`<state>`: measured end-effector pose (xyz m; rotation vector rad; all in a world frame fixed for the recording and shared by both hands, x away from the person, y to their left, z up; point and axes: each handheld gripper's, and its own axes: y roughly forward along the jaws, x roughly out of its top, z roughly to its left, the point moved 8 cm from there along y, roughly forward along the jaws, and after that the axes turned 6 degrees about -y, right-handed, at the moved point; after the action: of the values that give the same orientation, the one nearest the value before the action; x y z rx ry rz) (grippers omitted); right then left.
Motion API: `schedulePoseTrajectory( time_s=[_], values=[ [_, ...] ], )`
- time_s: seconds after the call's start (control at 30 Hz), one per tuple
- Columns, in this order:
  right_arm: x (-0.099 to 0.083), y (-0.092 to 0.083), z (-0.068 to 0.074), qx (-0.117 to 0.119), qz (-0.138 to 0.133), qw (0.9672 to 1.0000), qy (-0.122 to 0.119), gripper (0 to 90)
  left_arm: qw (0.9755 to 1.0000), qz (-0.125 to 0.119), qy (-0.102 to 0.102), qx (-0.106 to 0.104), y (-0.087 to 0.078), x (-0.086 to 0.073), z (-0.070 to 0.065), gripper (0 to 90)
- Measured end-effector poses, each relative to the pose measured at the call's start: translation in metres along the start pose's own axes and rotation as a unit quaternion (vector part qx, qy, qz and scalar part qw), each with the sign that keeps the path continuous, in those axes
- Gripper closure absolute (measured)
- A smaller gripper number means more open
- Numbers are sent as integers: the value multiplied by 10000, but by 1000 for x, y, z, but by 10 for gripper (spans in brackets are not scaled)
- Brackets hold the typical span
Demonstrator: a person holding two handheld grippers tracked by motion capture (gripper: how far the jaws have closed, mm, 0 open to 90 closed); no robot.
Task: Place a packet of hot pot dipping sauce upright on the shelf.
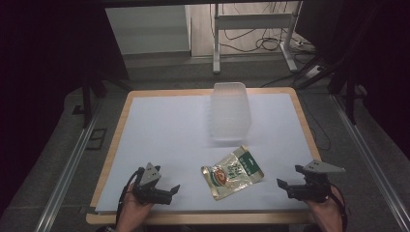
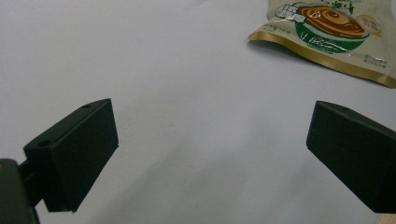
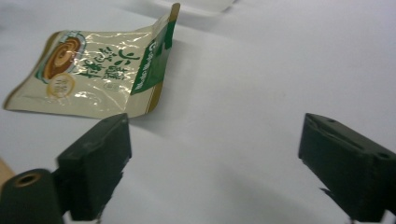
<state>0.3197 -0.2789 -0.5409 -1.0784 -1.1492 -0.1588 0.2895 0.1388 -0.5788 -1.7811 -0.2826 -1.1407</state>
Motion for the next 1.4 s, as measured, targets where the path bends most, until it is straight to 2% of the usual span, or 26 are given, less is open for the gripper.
schedulePoseTrajectory(
  time_s=[0.07, 0.23, 0.53, 0.8, 0.97, 1.23, 1.4],
  values=[
    [-3, 3, -3, 151, -10, 9997, 166, 47, 10000, -20, -1, 1, 0, 0, 0, 24],
    [-5, 5, -7, 139, 29, 9999, 67, 25, 9996, -283, 24, -58, -3, 5, -1, 22],
    [-6, 7, -7, 147, 98, 9998, -27, 19, 9998, -151, 76, -45, 0, 2, -1, 22],
    [-5, 8, -6, 180, 112, 9998, -56, 19, 9999, -150, 56, -35, -1, 2, -1, 22],
    [-5, 11, -3, 164, 197, 9995, -168, 19, 9999, -131, 60, -41, -1, 2, -1, 22],
    [-6, 14, -1, 217, 355, 9990, -182, 19, 9999, -123, 24, -65, 0, 2, -1, 23],
    [-3, 15, 0, 253, 294, 9990, -218, 20, 9999, -119, 17, -60, 0, 1, 0, 23]
  ],
)
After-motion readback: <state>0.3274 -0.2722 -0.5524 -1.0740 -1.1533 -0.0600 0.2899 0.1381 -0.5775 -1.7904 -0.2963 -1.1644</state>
